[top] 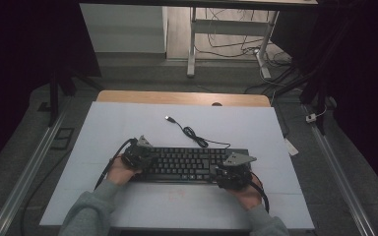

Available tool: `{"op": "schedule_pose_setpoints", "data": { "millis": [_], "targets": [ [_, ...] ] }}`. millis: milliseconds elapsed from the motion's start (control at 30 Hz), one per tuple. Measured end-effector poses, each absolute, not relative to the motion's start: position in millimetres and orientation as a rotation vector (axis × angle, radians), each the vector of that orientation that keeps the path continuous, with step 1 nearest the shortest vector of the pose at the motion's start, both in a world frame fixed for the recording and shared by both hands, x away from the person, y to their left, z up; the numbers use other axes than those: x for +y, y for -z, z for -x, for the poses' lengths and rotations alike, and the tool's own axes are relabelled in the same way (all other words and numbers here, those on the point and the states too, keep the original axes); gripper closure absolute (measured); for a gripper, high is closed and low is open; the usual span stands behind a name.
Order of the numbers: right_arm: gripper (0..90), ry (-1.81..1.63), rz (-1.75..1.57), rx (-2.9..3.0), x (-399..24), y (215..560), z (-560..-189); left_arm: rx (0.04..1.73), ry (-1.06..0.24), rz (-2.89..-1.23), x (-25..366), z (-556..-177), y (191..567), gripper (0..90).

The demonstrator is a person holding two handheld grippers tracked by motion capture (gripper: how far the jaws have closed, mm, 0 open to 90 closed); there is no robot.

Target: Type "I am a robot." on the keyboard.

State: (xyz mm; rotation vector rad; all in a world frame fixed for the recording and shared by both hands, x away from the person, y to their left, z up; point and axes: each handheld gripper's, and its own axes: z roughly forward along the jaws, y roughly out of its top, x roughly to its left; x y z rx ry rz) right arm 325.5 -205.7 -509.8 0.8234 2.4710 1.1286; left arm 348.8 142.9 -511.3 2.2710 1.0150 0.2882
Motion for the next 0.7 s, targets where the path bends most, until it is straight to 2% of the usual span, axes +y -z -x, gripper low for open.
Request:
{"op": "schedule_pose_setpoints", "data": {
  "millis": [400, 700],
  "targets": [
    [47.0, -1.130, -0.821, 2.473, -205.5, 509.8, -325.3, 1.009, -0.299, -2.279, 139.1, -347.4, 513.4, 89.3],
    [47.0, -1.133, -0.817, 2.465, -206.1, 508.9, -324.9, 0.997, -0.321, -2.194, 147.8, -340.0, 497.7, 87.3]
  ]
}}
